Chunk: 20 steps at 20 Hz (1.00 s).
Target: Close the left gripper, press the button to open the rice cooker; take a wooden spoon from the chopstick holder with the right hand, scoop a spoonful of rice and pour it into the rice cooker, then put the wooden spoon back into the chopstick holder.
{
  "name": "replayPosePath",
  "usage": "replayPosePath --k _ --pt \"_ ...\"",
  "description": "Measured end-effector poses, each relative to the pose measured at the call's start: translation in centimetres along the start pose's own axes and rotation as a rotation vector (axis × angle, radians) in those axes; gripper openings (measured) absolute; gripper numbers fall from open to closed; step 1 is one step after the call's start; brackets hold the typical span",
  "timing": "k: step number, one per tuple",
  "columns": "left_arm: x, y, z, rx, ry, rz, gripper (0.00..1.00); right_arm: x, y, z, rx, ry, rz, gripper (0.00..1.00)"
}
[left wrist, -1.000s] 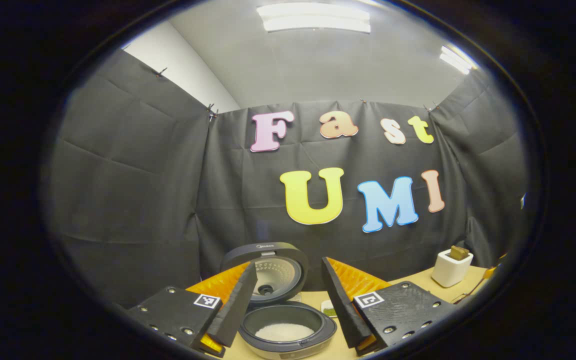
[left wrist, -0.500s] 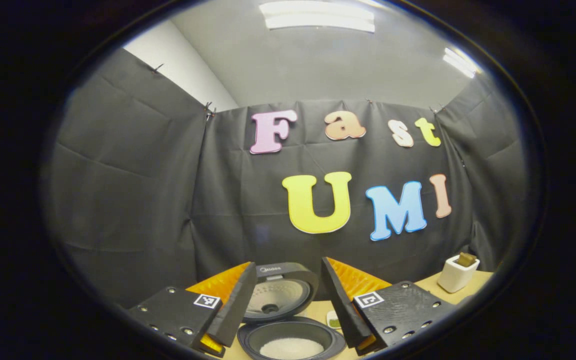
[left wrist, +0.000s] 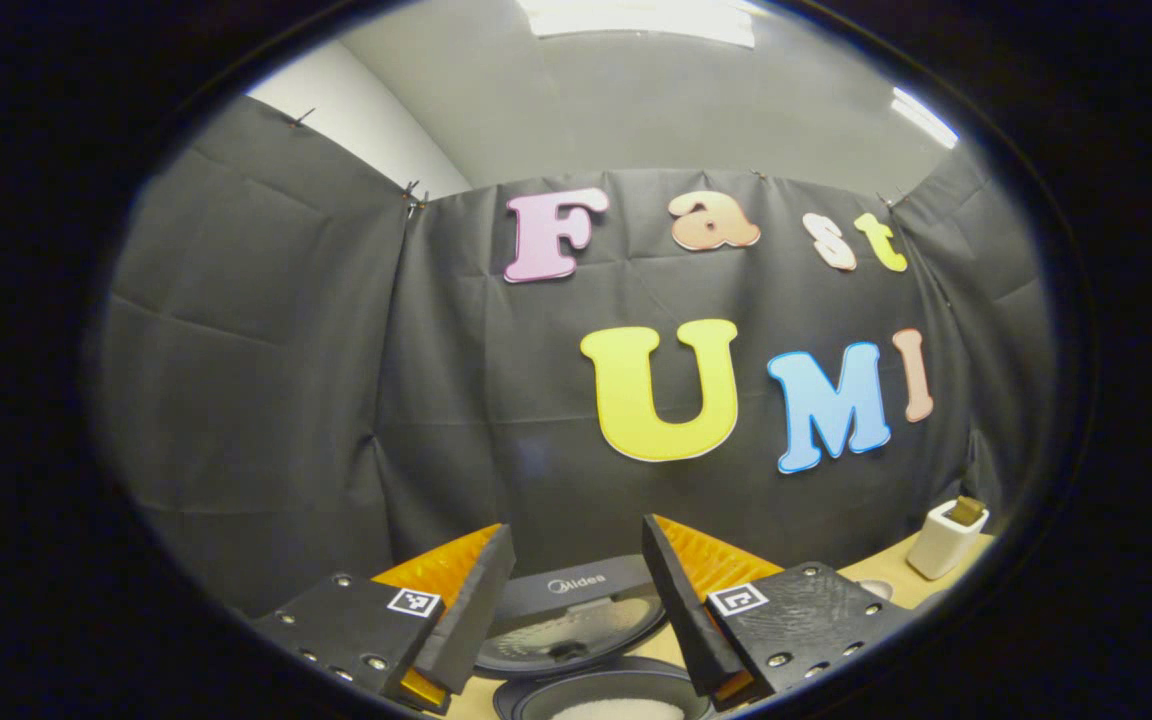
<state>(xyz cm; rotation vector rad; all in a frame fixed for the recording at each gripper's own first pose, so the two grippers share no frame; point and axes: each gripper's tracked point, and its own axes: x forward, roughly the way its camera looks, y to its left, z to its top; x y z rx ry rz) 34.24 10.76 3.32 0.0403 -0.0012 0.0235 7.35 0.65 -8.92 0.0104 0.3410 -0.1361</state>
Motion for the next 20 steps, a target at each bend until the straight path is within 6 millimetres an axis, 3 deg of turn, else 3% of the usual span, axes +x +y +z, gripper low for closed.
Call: replayPosePath --k 5,9,12,15,17,18,19,20 --pt "5.1 1.7 -1.6 -0.014 0.018 0.013 0.81 -0.2 0.7 -0.1 -0.006 0.001 -0.030 0.98" --pt "8.0 1.9 -4.5 -0.024 0.078 0.016 0.81 -0.2 1.2 -0.3 -0.025 0.006 -0.034 0.98" --pt "8.1 2.0 -6.6 -0.066 0.114 0.020 0.82 -0.3 1.2 -0.1 -0.038 0.007 -0.030 0.99" --pt "7.3 1.6 -6.5 -0.061 0.110 0.015 0.83 -0.3 1.3 -0.2 -0.047 0.010 -0.020 0.94" --pt "7.1 1.4 -6.5 -0.060 0.112 0.005 0.83 -0.2 1.4 -0.2 -0.045 0.010 -0.008 0.99" --pt "6.8 1.2 -6.5 -0.064 0.115 0.000 0.85 -0.2 1.5 -0.2 -0.043 0.009 0.000 0.94" --pt "6.2 0.9 -6.5 -0.066 0.119 -0.004 0.84 -0.2 1.5 -0.4 -0.043 0.011 0.009 0.99" --pt "5.2 0.3 -6.9 -0.064 0.123 -0.007 0.84 -0.2 1.5 -0.4 -0.044 0.012 0.017 0.94"
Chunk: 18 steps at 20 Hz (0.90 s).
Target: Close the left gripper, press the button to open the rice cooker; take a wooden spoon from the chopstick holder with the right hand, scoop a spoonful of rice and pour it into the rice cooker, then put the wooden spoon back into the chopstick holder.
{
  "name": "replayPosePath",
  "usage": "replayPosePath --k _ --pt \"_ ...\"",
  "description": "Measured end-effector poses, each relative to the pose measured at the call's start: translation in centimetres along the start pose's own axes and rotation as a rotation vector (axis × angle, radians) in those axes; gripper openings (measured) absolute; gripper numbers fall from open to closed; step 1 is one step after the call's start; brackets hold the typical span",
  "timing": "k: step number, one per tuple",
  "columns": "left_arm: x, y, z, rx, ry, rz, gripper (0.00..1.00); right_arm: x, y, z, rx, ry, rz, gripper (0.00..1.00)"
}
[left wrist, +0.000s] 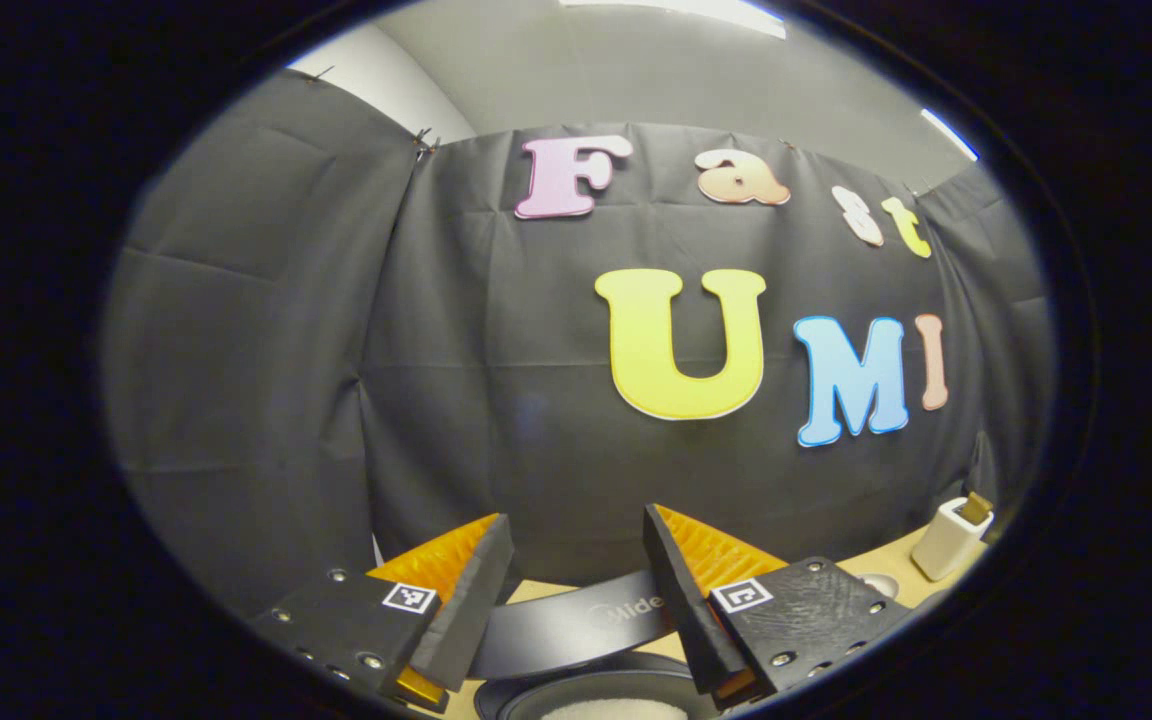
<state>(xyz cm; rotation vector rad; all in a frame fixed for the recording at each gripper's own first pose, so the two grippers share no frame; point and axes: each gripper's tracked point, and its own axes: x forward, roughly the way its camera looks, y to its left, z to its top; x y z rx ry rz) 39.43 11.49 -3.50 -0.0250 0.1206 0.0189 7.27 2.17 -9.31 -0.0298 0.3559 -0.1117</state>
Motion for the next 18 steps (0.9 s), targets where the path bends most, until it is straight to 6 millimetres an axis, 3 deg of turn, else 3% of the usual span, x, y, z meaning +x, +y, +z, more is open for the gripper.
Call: replayPosePath --k 8,12,13,17,18 --pt "-4.9 -2.4 -2.4 -0.003 0.038 -0.026 0.84 0.0 -0.1 0.0 0.012 -0.003 0.074 0.99" --pt "-7.5 -3.5 -4.0 -0.003 0.058 -0.034 0.85 -0.3 -0.9 0.0 0.013 -0.005 0.095 0.99" --pt "-8.1 -3.7 -4.5 -0.005 0.064 -0.035 0.84 -0.4 -1.2 -0.1 0.010 -0.006 0.099 0.94" --pt "-10.2 -4.8 -6.4 -0.003 0.076 -0.041 0.84 -0.9 -2.1 -0.4 0.006 -0.001 0.115 0.94" --pt "-10.8 -5.0 -6.7 0.001 0.076 -0.043 0.85 -1.0 -2.3 -0.3 0.006 0.000 0.119 0.99"
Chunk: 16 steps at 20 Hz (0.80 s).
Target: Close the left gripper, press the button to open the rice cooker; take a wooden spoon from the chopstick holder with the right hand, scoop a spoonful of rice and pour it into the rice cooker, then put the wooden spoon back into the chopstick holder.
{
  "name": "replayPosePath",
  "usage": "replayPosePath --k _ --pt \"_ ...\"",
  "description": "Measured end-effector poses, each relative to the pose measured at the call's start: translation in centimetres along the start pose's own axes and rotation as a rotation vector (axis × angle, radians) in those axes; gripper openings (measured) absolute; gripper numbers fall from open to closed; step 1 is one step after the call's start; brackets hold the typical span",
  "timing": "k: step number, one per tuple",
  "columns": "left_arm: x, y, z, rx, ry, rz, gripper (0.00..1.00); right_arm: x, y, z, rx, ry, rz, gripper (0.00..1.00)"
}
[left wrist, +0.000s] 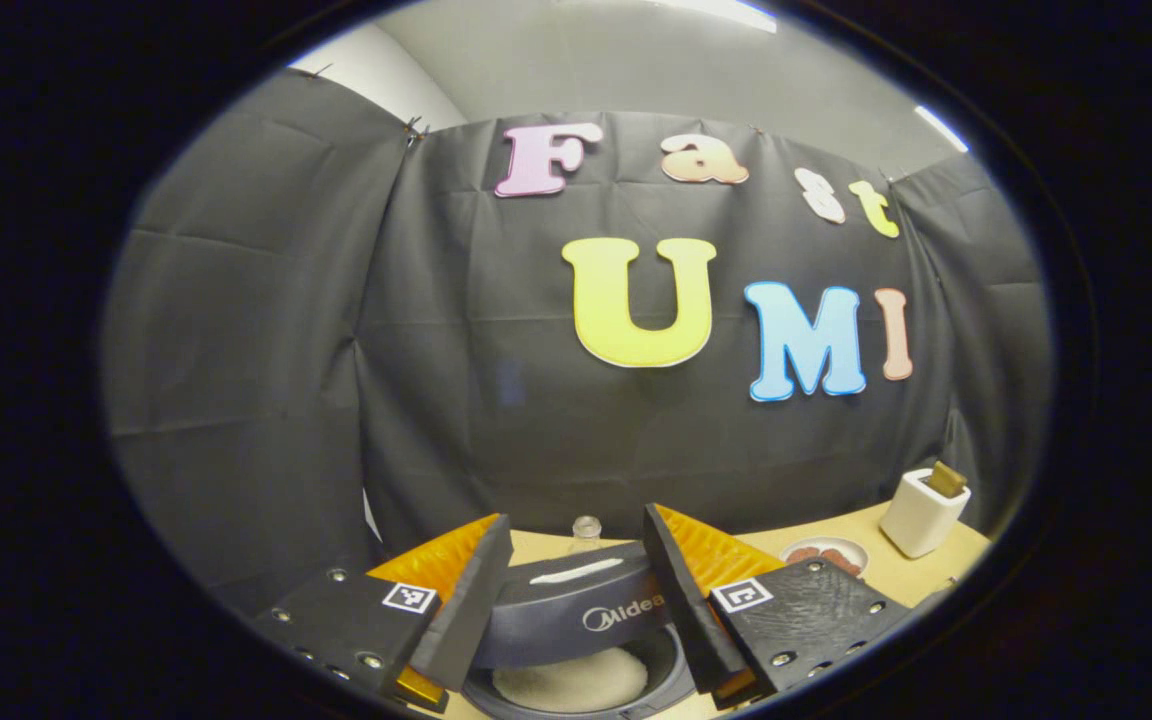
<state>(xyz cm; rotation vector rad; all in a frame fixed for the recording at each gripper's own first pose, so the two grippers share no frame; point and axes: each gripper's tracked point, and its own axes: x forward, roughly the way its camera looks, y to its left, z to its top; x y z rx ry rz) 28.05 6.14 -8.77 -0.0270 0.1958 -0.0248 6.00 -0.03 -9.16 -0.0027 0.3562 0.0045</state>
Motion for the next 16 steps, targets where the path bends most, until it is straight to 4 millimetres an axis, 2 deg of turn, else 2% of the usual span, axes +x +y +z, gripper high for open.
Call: replayPosePath --k 1,2,3,7,8,9,10,11,15,16 --pt "-0.5 -0.3 -0.4 0.004 0.001 -0.002 0.85 -0.1 -0.3 0.0 0.000 0.000 0.002 0.94" --pt "-0.8 -0.5 -1.0 0.006 0.001 -0.003 0.84 -0.3 -0.5 0.0 -0.001 0.000 0.004 0.94" --pt "-1.2 -0.7 -1.5 0.006 0.003 -0.005 0.84 -0.5 -0.8 -0.1 -0.003 0.001 0.007 0.99" --pt "-2.2 -1.4 -3.3 0.005 0.019 -0.008 0.84 -0.8 -1.2 0.0 -0.003 0.000 0.014 0.99" --pt "-2.5 -1.6 -3.9 0.004 0.022 -0.009 0.84 -0.8 -1.2 0.0 -0.006 0.000 0.016 0.94" --pt "-2.7 -1.8 -4.3 0.003 0.027 -0.011 0.84 -0.9 -1.2 -0.2 -0.010 0.000 0.018 0.99" --pt "-2.9 -1.9 -4.8 0.001 0.033 -0.013 0.84 -1.0 -1.2 -0.1 -0.013 0.001 0.020 0.94" --pt "-3.1 -2.1 -5.3 -0.001 0.039 -0.015 0.84 -1.0 -1.1 -0.2 -0.015 0.003 0.022 0.99" --pt "-3.7 -2.7 -7.2 -0.007 0.061 -0.028 0.84 -1.2 -0.8 -0.2 -0.017 0.005 0.031 0.99" --pt "-3.9 -2.8 -7.7 -0.010 0.066 -0.032 0.84 -1.2 -0.8 -0.1 -0.020 0.005 0.033 0.94"
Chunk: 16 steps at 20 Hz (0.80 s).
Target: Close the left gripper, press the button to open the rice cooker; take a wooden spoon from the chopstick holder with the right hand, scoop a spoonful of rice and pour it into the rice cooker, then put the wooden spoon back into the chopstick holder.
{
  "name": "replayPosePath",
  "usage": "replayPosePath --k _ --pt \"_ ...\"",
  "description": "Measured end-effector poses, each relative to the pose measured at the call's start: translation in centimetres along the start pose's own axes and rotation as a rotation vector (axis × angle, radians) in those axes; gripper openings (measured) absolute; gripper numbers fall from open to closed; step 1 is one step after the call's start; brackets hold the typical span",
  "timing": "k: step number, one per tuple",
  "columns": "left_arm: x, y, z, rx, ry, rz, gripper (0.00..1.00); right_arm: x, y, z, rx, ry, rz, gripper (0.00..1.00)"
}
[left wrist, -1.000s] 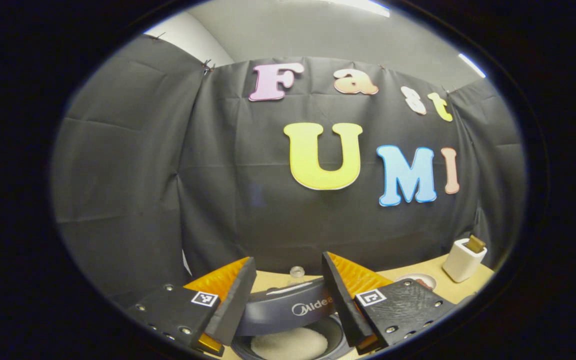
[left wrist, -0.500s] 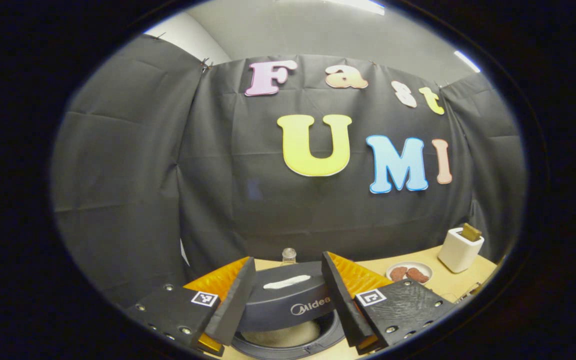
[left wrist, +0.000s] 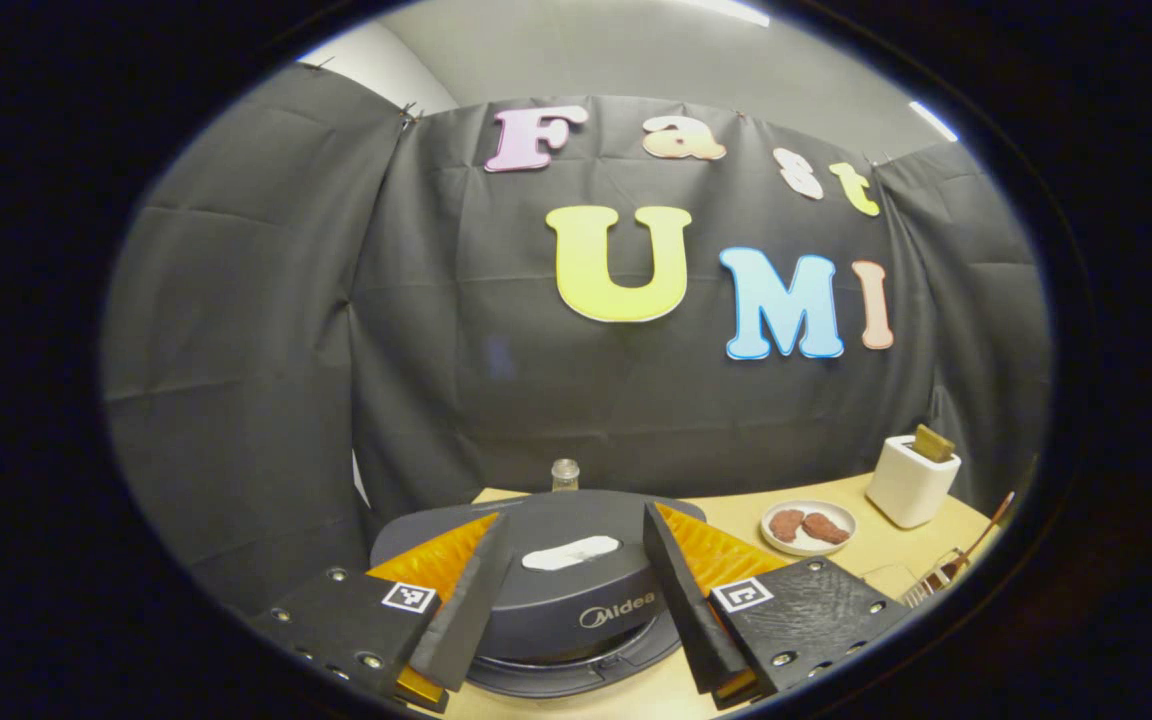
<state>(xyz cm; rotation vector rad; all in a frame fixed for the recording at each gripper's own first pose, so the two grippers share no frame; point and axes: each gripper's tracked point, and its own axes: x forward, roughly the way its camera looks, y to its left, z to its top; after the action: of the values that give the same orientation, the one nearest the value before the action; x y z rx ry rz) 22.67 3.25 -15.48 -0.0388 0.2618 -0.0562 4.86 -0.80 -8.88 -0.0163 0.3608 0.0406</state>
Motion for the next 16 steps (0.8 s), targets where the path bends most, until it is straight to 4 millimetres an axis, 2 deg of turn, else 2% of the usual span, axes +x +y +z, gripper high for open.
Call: replayPosePath --k 1,3,4,6,7,12,13,15,16 --pt "-0.1 -0.1 -0.5 -0.002 0.005 -0.003 0.84 0.0 0.2 0.0 -0.003 0.001 0.004 0.99" --pt "-0.3 -0.3 -1.5 -0.003 0.014 -0.006 0.84 0.0 0.6 -0.3 -0.010 0.005 0.011 0.99" --pt "-0.3 -0.4 -2.1 -0.004 0.022 -0.007 0.84 0.0 0.8 -0.3 -0.013 0.007 0.014 0.94" --pt "-0.4 -0.7 -3.3 -0.005 0.039 -0.011 0.85 0.0 1.3 -0.4 -0.013 0.009 0.021 0.94" --pt "-0.4 -0.8 -3.8 -0.001 0.043 -0.012 0.85 0.0 1.4 -0.3 -0.013 0.008 0.024 0.99" --pt "-0.7 -0.9 -4.8 0.013 0.031 -0.010 0.85 -0.2 1.7 -0.1 -0.024 0.005 0.024 0.99" --pt "-0.7 -1.0 -5.0 0.015 0.029 -0.009 0.86 -0.3 1.7 -0.3 -0.023 0.007 0.024 0.94" --pt "-0.8 -1.2 -5.8 0.024 0.038 -0.010 0.85 -0.4 1.6 -0.5 -0.022 0.012 0.025 0.94" --pt "-0.7 -1.3 -6.3 0.026 0.047 -0.009 0.84 -0.4 1.6 -0.5 -0.024 0.013 0.027 0.99"
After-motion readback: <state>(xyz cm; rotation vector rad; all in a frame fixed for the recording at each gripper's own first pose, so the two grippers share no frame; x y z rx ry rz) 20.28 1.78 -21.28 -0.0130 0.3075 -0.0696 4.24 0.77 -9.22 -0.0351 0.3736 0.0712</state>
